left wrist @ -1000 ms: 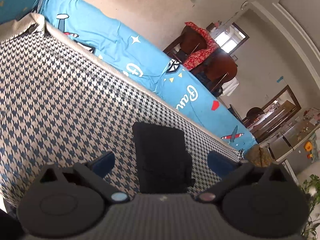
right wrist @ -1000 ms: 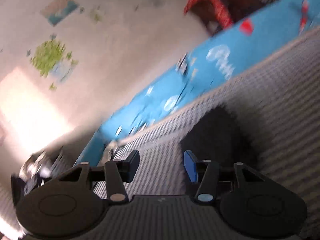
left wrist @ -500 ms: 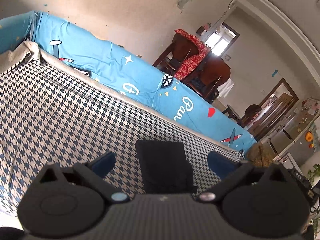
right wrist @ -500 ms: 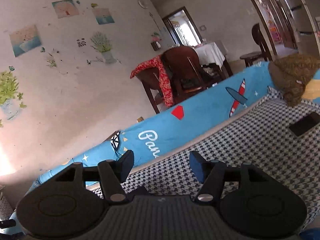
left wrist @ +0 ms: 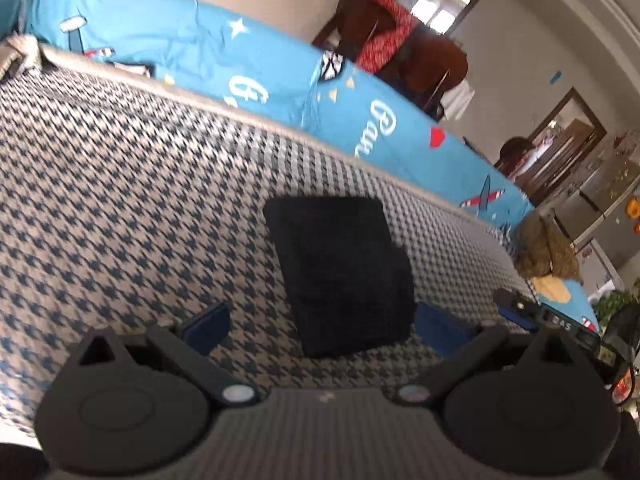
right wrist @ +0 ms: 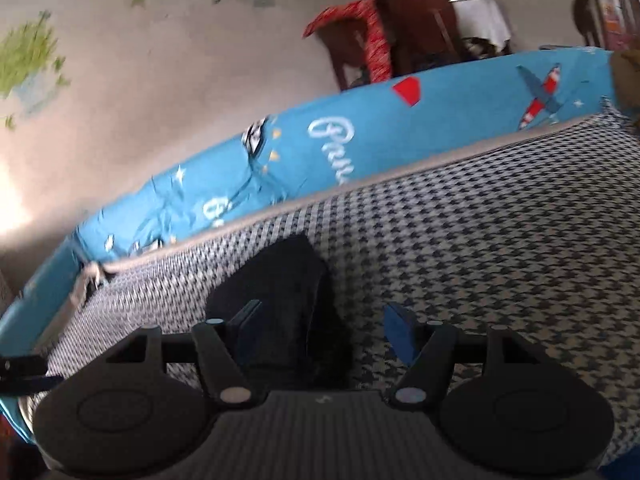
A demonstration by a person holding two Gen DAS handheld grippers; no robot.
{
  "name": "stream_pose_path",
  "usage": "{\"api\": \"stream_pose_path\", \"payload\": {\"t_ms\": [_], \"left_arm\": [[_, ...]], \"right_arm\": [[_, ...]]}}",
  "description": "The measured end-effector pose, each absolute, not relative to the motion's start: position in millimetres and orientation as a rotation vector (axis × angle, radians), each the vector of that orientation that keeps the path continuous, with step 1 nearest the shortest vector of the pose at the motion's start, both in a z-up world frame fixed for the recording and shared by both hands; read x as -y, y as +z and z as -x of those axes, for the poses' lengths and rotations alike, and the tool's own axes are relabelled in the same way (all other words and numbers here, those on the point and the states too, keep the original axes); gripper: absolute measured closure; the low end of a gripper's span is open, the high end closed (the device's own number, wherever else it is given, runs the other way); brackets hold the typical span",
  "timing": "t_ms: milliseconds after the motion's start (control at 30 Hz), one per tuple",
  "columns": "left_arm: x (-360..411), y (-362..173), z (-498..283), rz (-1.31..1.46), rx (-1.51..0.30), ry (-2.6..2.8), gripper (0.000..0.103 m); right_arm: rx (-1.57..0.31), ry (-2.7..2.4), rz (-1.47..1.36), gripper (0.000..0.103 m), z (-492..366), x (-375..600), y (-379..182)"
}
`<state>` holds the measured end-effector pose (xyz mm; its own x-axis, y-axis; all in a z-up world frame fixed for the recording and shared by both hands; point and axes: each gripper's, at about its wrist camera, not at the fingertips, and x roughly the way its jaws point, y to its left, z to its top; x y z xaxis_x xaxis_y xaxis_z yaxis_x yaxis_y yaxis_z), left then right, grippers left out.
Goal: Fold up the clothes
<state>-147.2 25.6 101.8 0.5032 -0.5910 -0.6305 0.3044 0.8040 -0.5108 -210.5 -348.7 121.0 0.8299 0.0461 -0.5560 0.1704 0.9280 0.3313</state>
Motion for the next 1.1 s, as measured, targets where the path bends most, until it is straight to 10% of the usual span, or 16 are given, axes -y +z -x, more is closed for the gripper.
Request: {"api": "stream_pose_path", "payload": {"t_ms": [300,1100], "left_arm": [[16,53,96,0.291,-0.988,-0.569,0.0],[56,-2,-19,0.323,-1.069,-0.537,0.0]], "right_arm": [[-0.711,0.08,-0.333,0.08,167,332,81],[-0.931,0.302,-0.252,0.081,154,222,1]]}}
